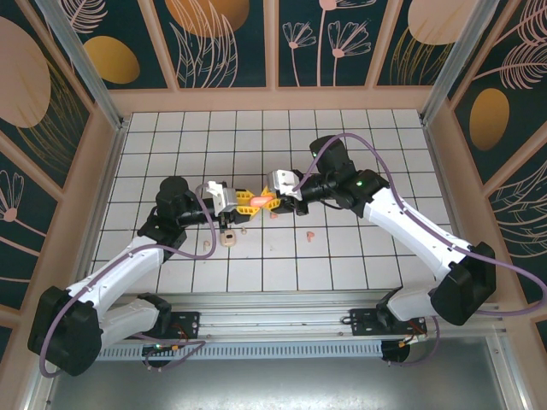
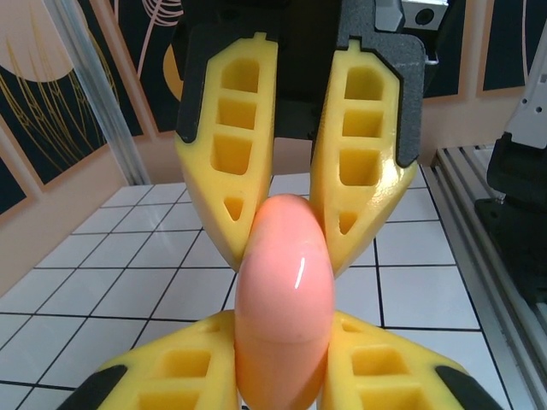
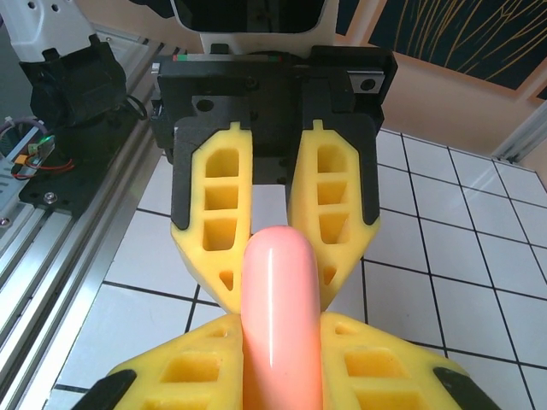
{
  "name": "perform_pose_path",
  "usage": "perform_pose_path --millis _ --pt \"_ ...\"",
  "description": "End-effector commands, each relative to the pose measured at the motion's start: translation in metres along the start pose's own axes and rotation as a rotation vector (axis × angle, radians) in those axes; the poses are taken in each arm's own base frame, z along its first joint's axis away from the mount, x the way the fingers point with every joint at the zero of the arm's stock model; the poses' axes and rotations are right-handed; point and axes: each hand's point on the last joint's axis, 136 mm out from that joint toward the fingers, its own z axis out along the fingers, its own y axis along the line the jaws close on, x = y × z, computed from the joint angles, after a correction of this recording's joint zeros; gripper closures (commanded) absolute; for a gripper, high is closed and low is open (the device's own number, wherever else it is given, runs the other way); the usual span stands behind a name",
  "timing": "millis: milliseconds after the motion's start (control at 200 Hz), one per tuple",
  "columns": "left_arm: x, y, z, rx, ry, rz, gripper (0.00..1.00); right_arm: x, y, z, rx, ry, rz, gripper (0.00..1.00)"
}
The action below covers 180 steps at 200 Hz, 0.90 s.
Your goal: Insert the wireless bluetooth earbuds into the charging case
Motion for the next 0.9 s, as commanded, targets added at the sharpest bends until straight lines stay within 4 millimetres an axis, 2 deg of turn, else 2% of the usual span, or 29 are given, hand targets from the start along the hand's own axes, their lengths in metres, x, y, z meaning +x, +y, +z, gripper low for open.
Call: perform_pose_path --millis 0,60,145,350,701,896 --pt "-0.009 -0.003 0.001 0.025 -0.017 0.023 0.79 -0.012 -0.009 -0.002 0.033 -0.019 -0.045 0.77" --pt "-0.009 -0.003 0.001 0.026 -0.018 0.022 0.79 -0.011 -0.013 -0.003 0.057 -0.022 -0.034 0.69" --pt "-0.008 -0.003 0.001 0.028 -0.014 0.019 0.79 -0.008 -0.024 -0.004 0.111 -0.016 -0.011 0.65" --pt "-0.004 -0.002 0.003 0.030 -0.007 0.013 0.79 -0.008 -0.040 -0.012 0.187 -0.018 -0.003 0.65" --pt "-0.001 -0.001 0.003 0.022 0.004 0.015 0.79 -0.005 -0.041 -0.017 0.213 -0.024 0.002 0.65" --pt "0.000 0.000 0.003 0.017 0.009 0.014 0.79 -0.011 -0.042 -0.023 0.233 -0.045 -0.005 0.65"
